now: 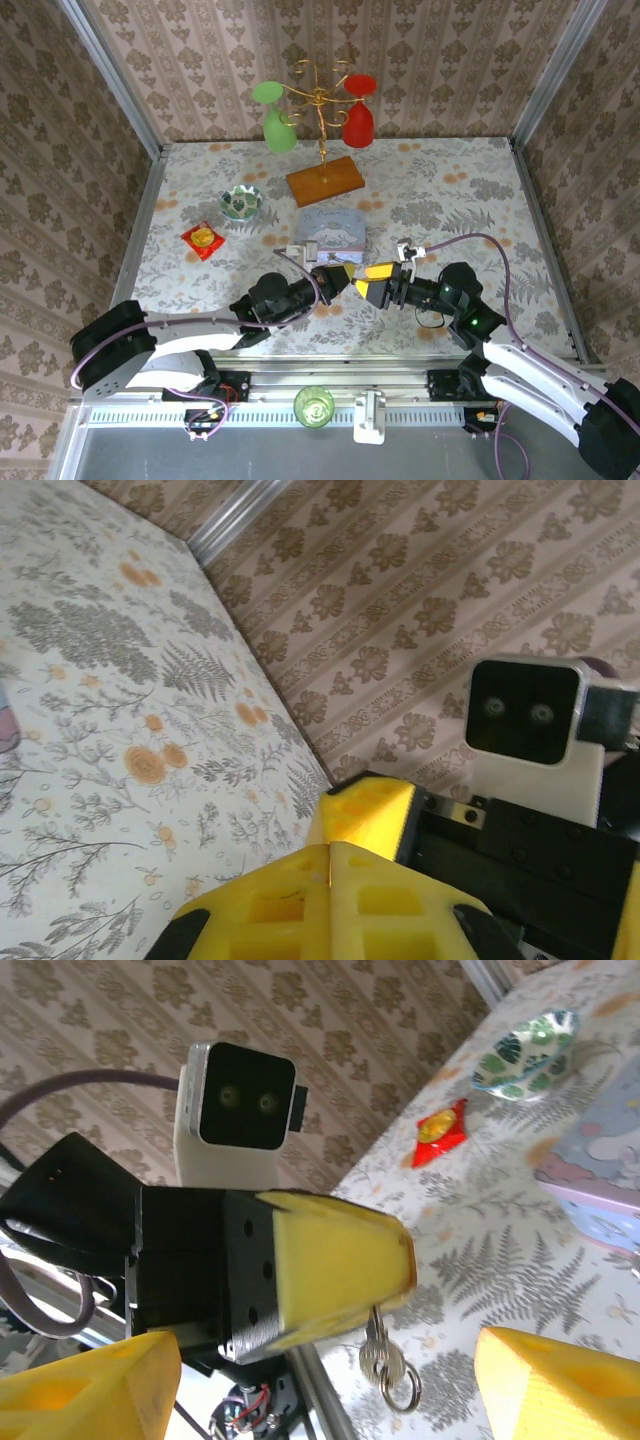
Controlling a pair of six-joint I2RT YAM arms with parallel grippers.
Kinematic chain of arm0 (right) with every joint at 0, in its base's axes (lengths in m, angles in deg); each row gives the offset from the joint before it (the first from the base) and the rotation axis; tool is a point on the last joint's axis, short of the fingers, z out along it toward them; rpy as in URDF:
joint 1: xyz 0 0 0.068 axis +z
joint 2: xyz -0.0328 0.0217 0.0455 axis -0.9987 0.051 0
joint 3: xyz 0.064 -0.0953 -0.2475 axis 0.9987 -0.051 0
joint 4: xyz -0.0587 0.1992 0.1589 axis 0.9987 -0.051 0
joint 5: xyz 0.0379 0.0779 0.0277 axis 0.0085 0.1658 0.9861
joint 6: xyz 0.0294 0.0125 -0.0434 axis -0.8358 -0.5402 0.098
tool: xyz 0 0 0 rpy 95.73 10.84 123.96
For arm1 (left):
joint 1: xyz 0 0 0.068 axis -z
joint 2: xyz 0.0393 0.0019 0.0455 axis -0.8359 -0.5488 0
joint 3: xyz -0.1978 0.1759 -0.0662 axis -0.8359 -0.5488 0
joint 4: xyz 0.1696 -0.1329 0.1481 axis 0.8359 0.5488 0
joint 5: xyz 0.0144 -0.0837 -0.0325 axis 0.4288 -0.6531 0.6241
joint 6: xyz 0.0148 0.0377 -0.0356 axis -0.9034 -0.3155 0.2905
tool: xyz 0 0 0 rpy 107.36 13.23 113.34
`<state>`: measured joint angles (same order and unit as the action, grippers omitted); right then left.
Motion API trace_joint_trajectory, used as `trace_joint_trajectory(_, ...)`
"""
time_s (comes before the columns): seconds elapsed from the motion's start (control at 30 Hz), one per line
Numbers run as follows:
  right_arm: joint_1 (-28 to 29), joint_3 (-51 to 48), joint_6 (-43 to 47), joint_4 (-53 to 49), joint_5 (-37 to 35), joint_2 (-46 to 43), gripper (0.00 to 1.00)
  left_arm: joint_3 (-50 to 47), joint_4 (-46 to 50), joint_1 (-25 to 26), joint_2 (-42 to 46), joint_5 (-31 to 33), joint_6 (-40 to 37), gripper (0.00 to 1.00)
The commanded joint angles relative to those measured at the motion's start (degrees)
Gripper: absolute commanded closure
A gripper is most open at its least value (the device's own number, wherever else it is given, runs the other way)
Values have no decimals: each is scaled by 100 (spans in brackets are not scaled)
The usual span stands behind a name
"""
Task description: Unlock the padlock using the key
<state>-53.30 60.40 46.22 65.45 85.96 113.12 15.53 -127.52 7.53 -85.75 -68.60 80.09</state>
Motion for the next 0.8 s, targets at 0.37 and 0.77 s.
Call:
trace_joint_trajectory(0.37, 345, 143, -219, 929, 227, 603, 43, -147, -1044, 131, 166, 68, -158, 100)
trace_joint_trajectory(0.77, 505, -33, -525, 1711, 122, 958, 60, -415, -1292, 79, 510, 332, -276, 100)
